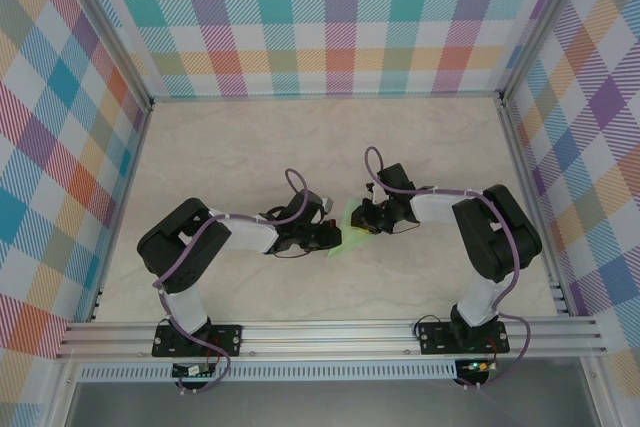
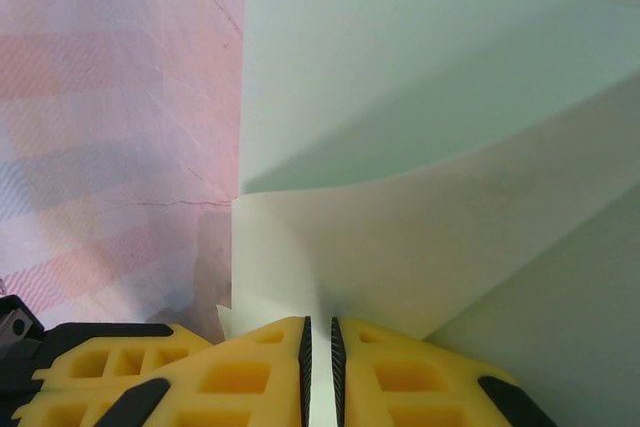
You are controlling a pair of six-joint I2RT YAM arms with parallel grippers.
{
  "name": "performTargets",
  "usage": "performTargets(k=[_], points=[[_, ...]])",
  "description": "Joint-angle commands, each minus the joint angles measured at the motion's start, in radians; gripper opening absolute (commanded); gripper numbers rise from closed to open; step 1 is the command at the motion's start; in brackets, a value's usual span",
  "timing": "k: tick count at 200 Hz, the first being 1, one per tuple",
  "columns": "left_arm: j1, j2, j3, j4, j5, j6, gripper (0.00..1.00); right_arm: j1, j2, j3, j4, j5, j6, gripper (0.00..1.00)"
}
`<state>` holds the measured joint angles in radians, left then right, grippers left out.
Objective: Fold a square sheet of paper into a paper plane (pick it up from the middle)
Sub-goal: Fourth fold the wing at the center of the table.
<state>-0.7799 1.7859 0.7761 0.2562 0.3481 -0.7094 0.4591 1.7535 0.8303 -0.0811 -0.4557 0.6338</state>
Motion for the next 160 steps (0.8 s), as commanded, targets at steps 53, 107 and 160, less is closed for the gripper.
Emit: performTargets(k=[53, 107, 160], points=[[0.002, 0.043, -0.008, -0.118, 0.003, 0.02, 0.0, 0.073, -0.009, -0.041, 0.067, -0.042, 0.033, 0.12], [0.002, 0.035, -0.008, -0.15, -0.004, 0.023, 0.0, 0.073, 0.035, -0.034, 0.013, 0.021, 0.008, 0.09], [0.001, 0.032, -0.006, -0.212, -0.012, 0.046, 0.0, -0.003, 0.043, 0.013, -0.022, 0.086, -0.056, 0.08]])
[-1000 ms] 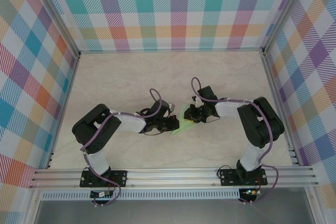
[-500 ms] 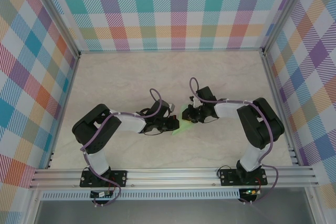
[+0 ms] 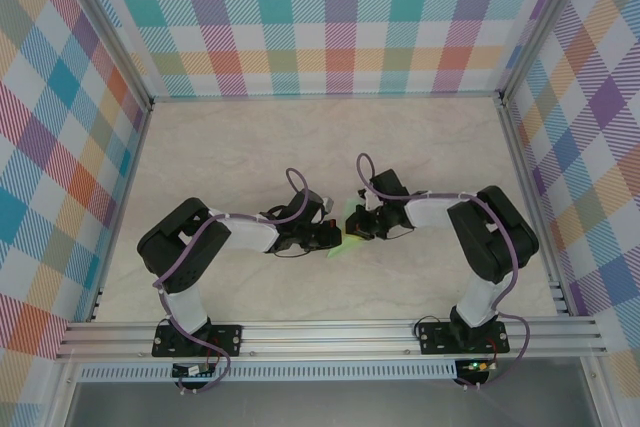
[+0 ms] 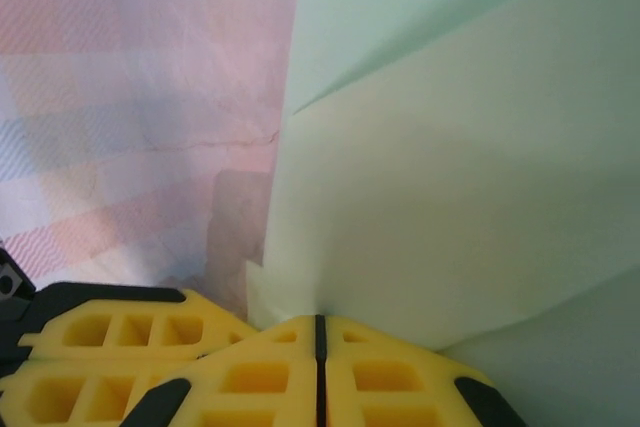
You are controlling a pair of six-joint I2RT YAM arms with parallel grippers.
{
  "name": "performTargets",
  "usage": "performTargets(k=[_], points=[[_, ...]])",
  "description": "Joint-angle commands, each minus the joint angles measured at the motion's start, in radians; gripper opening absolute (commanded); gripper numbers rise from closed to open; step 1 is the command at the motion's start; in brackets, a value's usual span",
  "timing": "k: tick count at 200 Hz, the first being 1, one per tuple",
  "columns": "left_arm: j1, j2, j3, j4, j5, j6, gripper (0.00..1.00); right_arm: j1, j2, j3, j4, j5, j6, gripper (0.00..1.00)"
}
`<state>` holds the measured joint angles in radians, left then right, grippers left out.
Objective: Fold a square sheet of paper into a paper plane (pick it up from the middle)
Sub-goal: Fourth fold the wing at the center of the table.
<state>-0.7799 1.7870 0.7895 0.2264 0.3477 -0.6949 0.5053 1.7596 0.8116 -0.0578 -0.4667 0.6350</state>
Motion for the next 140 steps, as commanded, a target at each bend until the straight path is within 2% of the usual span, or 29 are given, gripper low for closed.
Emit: performTargets(k=[1, 140], points=[[0.001, 0.031, -0.018, -0.183, -0.013, 0.032, 0.0, -0.052, 0.037, 0.033, -0.046, 0.098, -0.058, 0.08], [0.001, 0.041, -0.019, -0.198, 0.0, 0.041, 0.0, -0.244, 0.112, 0.105, -0.02, 0.07, -0.102, 0.09]])
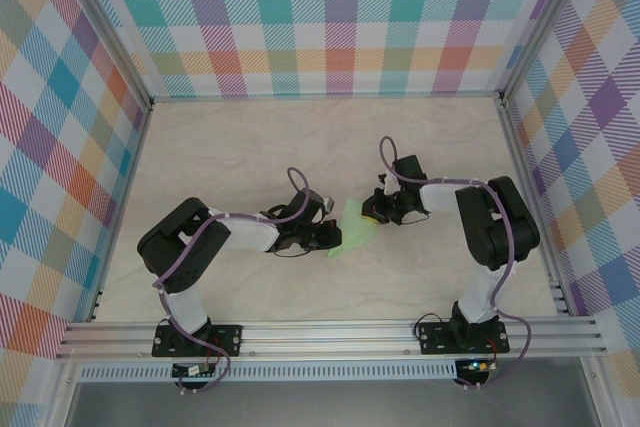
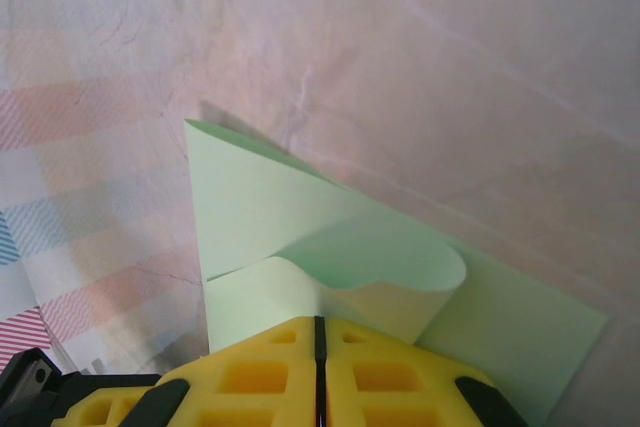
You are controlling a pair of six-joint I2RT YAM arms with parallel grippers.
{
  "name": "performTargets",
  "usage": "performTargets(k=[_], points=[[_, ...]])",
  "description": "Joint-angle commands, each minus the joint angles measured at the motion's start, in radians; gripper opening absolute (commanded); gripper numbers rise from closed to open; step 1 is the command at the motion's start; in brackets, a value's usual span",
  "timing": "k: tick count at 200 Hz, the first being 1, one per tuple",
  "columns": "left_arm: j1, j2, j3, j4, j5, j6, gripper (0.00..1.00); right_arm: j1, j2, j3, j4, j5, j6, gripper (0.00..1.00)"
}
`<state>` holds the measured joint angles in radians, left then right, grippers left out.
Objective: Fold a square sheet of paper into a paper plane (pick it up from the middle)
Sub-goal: Fourth fold the wing at the center of the table.
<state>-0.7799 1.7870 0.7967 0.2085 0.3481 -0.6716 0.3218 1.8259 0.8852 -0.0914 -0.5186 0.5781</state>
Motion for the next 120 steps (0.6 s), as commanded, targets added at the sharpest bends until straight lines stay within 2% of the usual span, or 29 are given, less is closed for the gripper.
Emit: performTargets(k=[1, 59, 95, 120], points=[[0.001, 0.041, -0.026, -0.18, -0.001, 0.019, 0.0, -0.062, 0.046, 0.033, 0.013, 0.121, -0.045, 0.09], [0.001, 0.044, -0.021, -0.185, 0.001, 0.02, 0.0, -0.142, 0.032, 0.097, -0.013, 0.115, -0.058, 0.09], [0.001, 0.046, -0.009, -0.191, -0.003, 0.02, 0.0, -0.131, -0.087, 0.088, -0.014, 0.06, -0.027, 0.1], [0.001, 0.044, -0.007, -0.192, -0.01, 0.017, 0.0, -0.073, -0.18, 0.008, -0.012, 0.054, -0.006, 0.11]])
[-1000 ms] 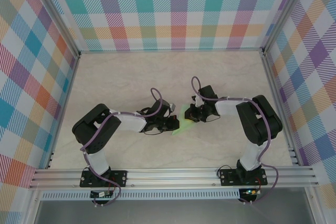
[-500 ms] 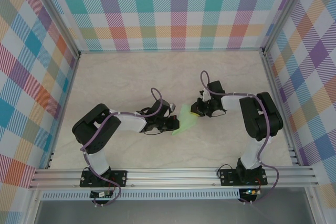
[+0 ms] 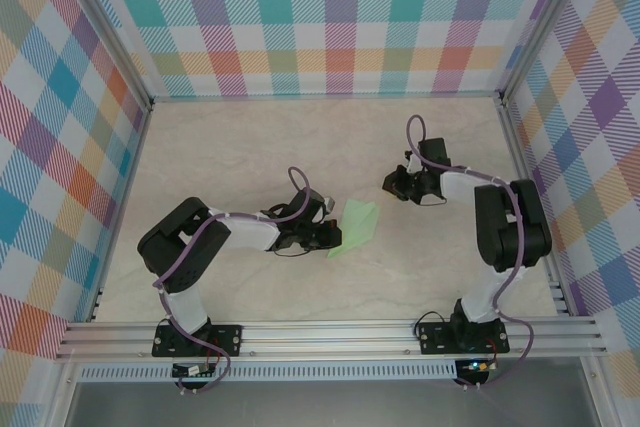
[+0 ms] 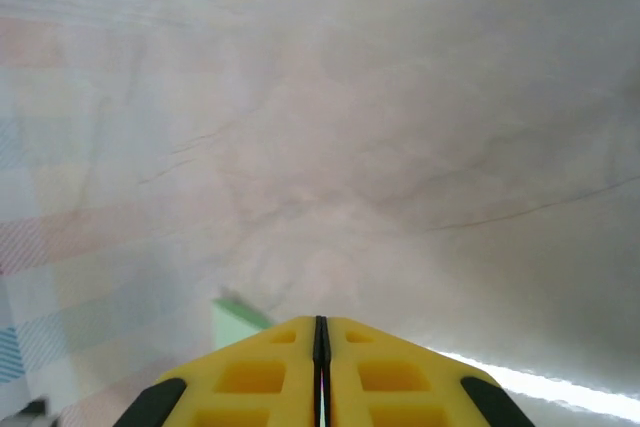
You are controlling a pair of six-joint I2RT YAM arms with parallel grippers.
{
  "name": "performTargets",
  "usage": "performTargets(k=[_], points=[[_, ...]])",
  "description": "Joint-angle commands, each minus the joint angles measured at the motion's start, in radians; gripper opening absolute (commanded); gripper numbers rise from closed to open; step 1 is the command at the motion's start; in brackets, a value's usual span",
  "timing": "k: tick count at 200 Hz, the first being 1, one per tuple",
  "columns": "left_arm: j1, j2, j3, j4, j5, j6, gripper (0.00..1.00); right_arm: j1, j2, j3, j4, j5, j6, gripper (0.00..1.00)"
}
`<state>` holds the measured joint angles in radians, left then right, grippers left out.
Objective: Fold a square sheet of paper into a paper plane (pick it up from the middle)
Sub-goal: Fourth fold the wing at the center of the table.
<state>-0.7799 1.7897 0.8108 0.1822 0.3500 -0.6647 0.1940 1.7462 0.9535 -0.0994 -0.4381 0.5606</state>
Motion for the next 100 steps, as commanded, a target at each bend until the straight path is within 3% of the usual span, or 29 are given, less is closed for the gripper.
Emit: performTargets(k=[1, 54, 100], points=[[0.001, 0.042, -0.02, -0.165, -0.012, 0.01, 0.0, 0.058, -0.103, -0.064, -0.004, -0.027, 0.013, 0.11], [0.001, 0.046, -0.006, -0.179, -0.013, 0.01, 0.0, 0.233, -0.15, -0.19, 0.031, -0.032, 0.056, 0.11], [0.001, 0.05, -0.004, -0.177, -0.013, 0.008, 0.0, 0.279, -0.04, -0.154, 0.055, -0.071, 0.045, 0.11]])
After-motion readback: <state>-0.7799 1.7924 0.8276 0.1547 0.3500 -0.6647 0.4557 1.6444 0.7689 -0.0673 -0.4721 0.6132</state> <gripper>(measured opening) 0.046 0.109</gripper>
